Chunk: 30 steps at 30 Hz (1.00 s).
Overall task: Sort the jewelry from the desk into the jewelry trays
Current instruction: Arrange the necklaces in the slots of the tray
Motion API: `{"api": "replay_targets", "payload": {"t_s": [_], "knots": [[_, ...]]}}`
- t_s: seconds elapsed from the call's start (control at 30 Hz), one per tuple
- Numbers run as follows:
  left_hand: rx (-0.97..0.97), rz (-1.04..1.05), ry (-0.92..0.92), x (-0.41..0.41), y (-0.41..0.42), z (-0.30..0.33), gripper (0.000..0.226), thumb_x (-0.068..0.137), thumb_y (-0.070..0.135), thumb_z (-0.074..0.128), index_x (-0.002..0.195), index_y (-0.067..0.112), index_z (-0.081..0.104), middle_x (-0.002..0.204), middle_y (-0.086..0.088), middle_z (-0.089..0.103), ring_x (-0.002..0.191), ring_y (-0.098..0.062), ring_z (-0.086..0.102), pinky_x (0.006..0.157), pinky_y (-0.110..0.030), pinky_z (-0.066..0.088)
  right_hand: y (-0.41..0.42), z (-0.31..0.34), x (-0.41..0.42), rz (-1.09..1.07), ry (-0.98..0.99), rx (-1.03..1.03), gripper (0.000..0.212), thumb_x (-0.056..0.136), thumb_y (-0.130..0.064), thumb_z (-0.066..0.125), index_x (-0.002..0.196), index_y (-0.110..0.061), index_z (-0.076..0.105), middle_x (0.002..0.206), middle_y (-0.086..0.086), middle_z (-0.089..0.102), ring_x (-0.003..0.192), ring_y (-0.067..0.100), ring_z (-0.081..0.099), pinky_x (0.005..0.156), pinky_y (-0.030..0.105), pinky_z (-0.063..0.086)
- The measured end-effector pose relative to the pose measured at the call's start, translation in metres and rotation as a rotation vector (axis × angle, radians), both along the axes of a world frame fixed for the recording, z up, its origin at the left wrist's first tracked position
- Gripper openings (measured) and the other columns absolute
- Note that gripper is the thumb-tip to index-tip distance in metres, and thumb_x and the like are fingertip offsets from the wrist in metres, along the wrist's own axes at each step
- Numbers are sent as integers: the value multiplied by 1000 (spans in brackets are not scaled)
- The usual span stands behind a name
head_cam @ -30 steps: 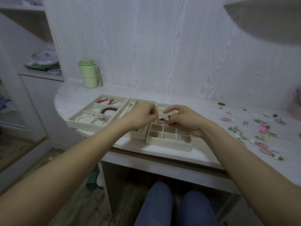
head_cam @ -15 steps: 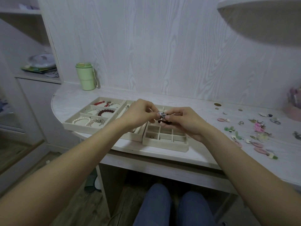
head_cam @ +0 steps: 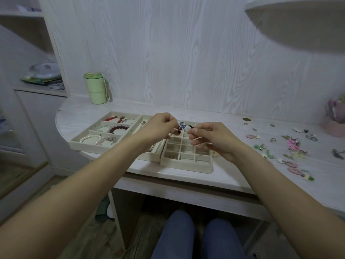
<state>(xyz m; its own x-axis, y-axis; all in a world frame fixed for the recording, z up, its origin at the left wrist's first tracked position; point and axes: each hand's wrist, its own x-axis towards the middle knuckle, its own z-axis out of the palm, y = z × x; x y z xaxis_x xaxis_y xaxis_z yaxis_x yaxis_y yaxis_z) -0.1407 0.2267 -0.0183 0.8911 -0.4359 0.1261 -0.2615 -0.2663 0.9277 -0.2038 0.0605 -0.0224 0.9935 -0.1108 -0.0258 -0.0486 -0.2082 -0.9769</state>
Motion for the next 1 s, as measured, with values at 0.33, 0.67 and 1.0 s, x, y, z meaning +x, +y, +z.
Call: {"api": "replay_targets", "payload": {"t_s": [0.33,0.67,1.0], "knots": [[-78,-107,24,-4,-6,4,8,93,9,57,85,8,59,63,1,66,57,-7,64,56,-16,49,-6,2,-4,68,-14,-1,27,85,-17,69,112,-14,65,99,6,72,88,14,69,76,24,53],[41,-131,6,-7,-8,7,12,96,13,52,99,2,56,72,-8,66,53,-8,60,51,-14,47,-2,-2,-1,-8,-64,13,9,89,-8,62,98,-8,65,83,8,69,71,13,67,67,22,52],[55,-137,80,-6,-10,-4,14,100,19,43,88,15,49,87,-3,65,76,-12,63,68,-21,49,-1,-1,-2,-5,-59,-47,8,91,-12,61,93,-6,66,70,3,57,55,9,52,52,16,45]]}}
